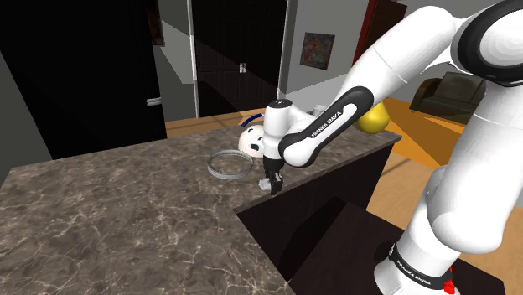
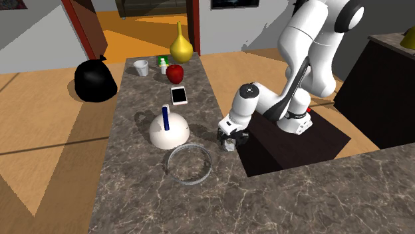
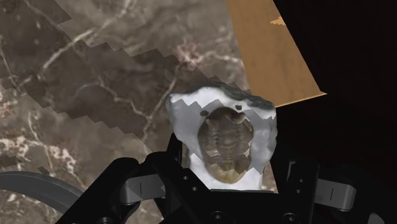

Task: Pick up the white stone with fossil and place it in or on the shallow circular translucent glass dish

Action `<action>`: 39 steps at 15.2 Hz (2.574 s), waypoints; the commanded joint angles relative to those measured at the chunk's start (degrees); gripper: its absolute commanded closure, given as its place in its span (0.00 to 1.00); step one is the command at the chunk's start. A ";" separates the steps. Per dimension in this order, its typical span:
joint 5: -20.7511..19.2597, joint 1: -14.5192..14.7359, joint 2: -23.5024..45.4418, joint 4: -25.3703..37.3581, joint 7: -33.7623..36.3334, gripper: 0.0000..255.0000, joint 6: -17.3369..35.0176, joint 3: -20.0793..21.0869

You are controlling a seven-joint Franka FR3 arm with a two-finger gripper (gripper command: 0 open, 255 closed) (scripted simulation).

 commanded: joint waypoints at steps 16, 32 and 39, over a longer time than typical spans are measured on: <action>2.79 0.30 -6.25 2.11 -2.68 1.00 -7.86 0.09; 3.58 0.40 4.88 22.48 -4.37 1.00 -17.04 0.06; 3.43 0.70 20.28 43.76 -5.16 1.00 -22.91 -0.09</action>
